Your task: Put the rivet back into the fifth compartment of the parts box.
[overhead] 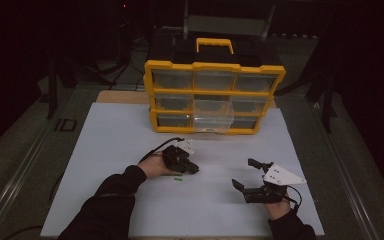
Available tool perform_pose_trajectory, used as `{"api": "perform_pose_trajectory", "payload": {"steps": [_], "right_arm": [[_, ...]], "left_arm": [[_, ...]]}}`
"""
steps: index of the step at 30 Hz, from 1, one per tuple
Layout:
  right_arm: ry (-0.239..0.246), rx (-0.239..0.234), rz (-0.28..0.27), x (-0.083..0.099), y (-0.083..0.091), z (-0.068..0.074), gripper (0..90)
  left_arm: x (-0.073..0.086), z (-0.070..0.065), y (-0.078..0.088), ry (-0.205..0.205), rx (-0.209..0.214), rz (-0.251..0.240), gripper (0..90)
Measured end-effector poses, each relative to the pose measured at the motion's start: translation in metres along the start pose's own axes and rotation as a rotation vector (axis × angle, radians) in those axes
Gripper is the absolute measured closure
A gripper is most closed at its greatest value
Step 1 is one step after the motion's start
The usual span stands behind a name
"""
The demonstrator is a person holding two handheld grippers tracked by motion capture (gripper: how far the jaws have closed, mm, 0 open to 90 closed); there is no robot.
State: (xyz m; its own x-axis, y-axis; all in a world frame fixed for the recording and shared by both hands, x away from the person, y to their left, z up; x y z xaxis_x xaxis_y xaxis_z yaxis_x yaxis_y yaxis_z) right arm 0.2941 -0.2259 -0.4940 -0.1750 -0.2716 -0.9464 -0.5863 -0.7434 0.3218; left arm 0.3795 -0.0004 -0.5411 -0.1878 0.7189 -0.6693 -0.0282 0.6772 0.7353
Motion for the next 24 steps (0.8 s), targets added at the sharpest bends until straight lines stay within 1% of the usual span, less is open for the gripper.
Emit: {"api": "perform_pose_trajectory", "payload": {"steps": [6, 7, 8, 9, 10, 12, 13, 16, 21, 22, 24], "right_arm": [[0.001, 0.000, 0.002, 0.000, 0.000, 0.001, 11.3], [0.000, 0.000, 0.002, 0.000, 0.000, 0.001, 11.3], [0.000, 0.001, 0.002, 0.000, 0.000, 0.000, 11.2], [-0.001, 0.000, 0.002, 0.000, 0.000, 0.000, 11.2], [-0.002, 0.000, 0.001, 0.000, 0.000, 0.000, 11.2], [0.000, 0.000, 0.000, 0.000, 0.000, 0.000, 11.2], [0.000, 0.000, 0.000, 0.000, 0.000, 0.000, 11.2], [-0.001, 0.000, 0.000, 0.000, 0.000, 0.000, 11.3], [-0.002, -0.001, 0.001, 0.000, -0.001, 0.000, 11.2], [-0.002, 0.000, 0.002, 0.000, -0.001, 0.000, 11.3], [-0.003, -0.001, 0.000, 0.000, -0.001, 0.000, 11.3]], "left_arm": [[-0.012, -0.003, 0.016, -0.008, -0.007, -0.034, 81.8], [-0.015, -0.004, 0.020, -0.009, -0.002, -0.045, 81.8], [-0.017, -0.004, 0.023, -0.009, -0.008, -0.053, 81.8], [-0.019, -0.005, 0.026, -0.015, -0.006, -0.055, 81.8], [-0.021, -0.005, 0.029, -0.022, -0.013, -0.061, 81.8], [-0.025, -0.006, 0.035, -0.018, -0.006, -0.072, 81.8], [-0.028, -0.006, 0.039, -0.023, -0.015, -0.081, 81.8], [-0.036, -0.006, 0.050, -0.025, -0.021, -0.105, 81.8], [-0.050, -0.007, 0.067, -0.044, -0.031, -0.135, 81.8], [-0.054, -0.007, 0.072, -0.040, -0.030, -0.147, 81.8], [-0.060, -0.007, 0.079, -0.051, -0.040, -0.158, 81.8]]}}
Point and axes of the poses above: each handheld gripper's, and its own axes: y roughly backward along the jaws, x roughly out of its underside, z roughly to its left, the point moved 6 cm from there along -y, roughly forward along the jaws, and after that the axes turned 4 degrees about -x, right-handed, at the moved point
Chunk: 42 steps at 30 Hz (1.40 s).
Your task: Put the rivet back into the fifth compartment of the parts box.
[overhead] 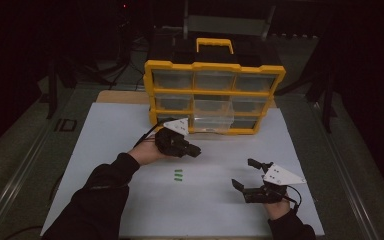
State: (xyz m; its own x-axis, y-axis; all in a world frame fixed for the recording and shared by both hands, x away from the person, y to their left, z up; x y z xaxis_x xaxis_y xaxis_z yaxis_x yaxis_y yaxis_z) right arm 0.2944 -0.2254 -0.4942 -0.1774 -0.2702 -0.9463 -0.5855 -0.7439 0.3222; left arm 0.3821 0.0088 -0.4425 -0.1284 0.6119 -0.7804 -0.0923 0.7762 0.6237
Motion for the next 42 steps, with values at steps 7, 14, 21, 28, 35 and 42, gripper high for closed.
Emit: {"api": "perform_pose_trajectory", "payload": {"steps": [7, 14, 21, 28, 35, 42], "right_arm": [[0.002, 0.000, -0.001, 0.000, 0.000, 0.000, 11.3], [-0.001, 0.000, -0.001, 0.000, 0.000, 0.000, 11.3], [0.000, -0.001, -0.001, 0.000, 0.000, 0.000, 11.2], [-0.002, -0.002, 0.000, 0.000, 0.000, 0.000, 11.2], [-0.001, -0.001, 0.001, 0.001, 0.000, -0.001, 11.3], [0.000, -0.001, 0.001, 0.001, 0.000, -0.001, 11.2]], "left_arm": [[-0.024, 0.004, 0.017, -0.029, -0.018, -0.028, 81.8], [-0.046, 0.011, 0.030, -0.046, -0.030, -0.065, 81.8], [-0.072, 0.021, 0.044, -0.057, -0.056, -0.119, 81.8], [-0.092, 0.031, 0.049, -0.061, -0.080, -0.162, 81.8], [-0.104, 0.043, 0.050, -0.035, -0.103, -0.212, 81.7], [-0.113, 0.057, 0.045, 0.024, -0.143, -0.242, 81.7]]}}
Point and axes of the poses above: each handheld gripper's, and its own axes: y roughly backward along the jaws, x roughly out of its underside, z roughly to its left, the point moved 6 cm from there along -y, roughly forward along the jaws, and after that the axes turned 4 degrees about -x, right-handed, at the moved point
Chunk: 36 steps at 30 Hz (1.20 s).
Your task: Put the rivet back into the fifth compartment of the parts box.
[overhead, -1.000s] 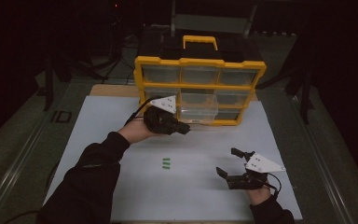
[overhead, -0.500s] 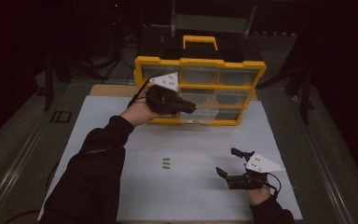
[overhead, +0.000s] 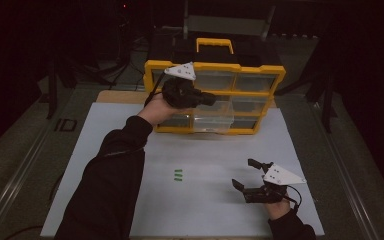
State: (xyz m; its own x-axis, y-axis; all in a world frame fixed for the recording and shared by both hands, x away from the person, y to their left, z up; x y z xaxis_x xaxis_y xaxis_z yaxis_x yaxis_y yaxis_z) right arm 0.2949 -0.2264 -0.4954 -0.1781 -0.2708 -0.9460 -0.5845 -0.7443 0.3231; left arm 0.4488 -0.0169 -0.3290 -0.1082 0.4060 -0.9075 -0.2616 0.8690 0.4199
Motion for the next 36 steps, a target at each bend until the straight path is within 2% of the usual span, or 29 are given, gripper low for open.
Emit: {"api": "perform_pose_trajectory", "payload": {"steps": [3, 6, 8, 15, 20, 23, 27, 32, 34, 35, 36], "right_arm": [[-0.001, 0.000, 0.002, 0.001, 0.000, 0.000, 11.3], [-0.001, 0.000, 0.000, 0.000, 0.000, 0.000, 11.3], [0.000, 0.000, -0.001, 0.000, 0.001, 0.000, 11.2], [-0.001, 0.000, 0.001, 0.001, 0.000, 0.000, 11.3], [-0.001, 0.000, 0.002, 0.001, 0.000, -0.001, 11.2], [-0.001, 0.000, 0.000, 0.001, 0.001, -0.001, 11.2], [0.000, 0.002, 0.001, 0.001, 0.001, -0.001, 11.3], [0.001, 0.002, 0.002, 0.001, 0.001, -0.001, 11.2], [0.001, 0.002, 0.002, 0.001, 0.001, -0.001, 11.3], [0.003, 0.003, 0.002, 0.001, 0.001, -0.001, 11.2], [0.004, 0.002, 0.002, 0.001, 0.001, -0.001, 11.3]], "left_arm": [[0.002, 0.003, -0.007, 0.030, -0.006, -0.004, 81.7], [0.005, 0.005, -0.011, 0.035, -0.014, 0.005, 81.6], [0.010, 0.008, -0.017, 0.060, -0.021, 0.024, 81.6], [0.021, 0.013, -0.028, 0.090, -0.033, 0.076, 81.5], [0.029, 0.018, -0.036, 0.107, -0.069, 0.134, 81.5], [0.031, 0.020, -0.037, 0.123, -0.078, 0.139, 80.1], [0.031, 0.020, -0.036, 0.141, -0.075, 0.132, 57.6], [0.031, 0.018, -0.034, 0.142, -0.097, 0.135, 39.6], [0.031, 0.017, -0.032, 0.142, -0.100, 0.132, 29.4], [0.030, 0.017, -0.031, 0.144, -0.114, 0.136, 20.4], [0.030, 0.015, -0.030, 0.148, -0.102, 0.138, 16.1]]}}
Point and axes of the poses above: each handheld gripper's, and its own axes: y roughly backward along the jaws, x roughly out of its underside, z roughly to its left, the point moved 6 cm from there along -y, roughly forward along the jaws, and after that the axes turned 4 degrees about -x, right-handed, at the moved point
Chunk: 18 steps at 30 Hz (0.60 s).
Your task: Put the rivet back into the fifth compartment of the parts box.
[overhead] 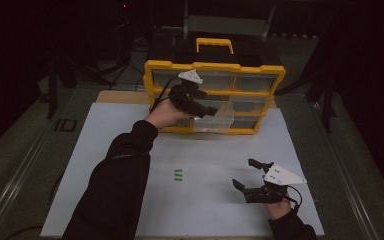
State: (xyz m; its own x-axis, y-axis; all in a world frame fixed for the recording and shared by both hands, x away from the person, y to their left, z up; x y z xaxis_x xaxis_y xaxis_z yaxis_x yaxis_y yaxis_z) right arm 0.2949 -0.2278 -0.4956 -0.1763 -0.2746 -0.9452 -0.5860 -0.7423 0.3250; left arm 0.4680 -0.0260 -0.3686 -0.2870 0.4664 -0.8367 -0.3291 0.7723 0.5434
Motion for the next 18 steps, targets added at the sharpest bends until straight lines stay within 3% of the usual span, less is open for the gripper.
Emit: {"api": "perform_pose_trajectory", "payload": {"steps": [2, 5, 18], "right_arm": [[-0.003, 0.001, 0.000, 0.000, 0.000, 0.000, 11.3], [-0.003, 0.002, 0.001, 0.000, 0.000, 0.000, 11.3], [-0.001, -0.001, 0.000, -0.001, -0.001, 0.001, 11.3]], "left_arm": [[0.001, -0.001, 0.003, 0.004, -0.009, 0.002, 8.4], [0.003, -0.005, 0.010, 0.012, 0.018, -0.013, 0.0], [0.026, -0.011, 0.039, -0.014, -0.050, -0.045, 0.0]]}}
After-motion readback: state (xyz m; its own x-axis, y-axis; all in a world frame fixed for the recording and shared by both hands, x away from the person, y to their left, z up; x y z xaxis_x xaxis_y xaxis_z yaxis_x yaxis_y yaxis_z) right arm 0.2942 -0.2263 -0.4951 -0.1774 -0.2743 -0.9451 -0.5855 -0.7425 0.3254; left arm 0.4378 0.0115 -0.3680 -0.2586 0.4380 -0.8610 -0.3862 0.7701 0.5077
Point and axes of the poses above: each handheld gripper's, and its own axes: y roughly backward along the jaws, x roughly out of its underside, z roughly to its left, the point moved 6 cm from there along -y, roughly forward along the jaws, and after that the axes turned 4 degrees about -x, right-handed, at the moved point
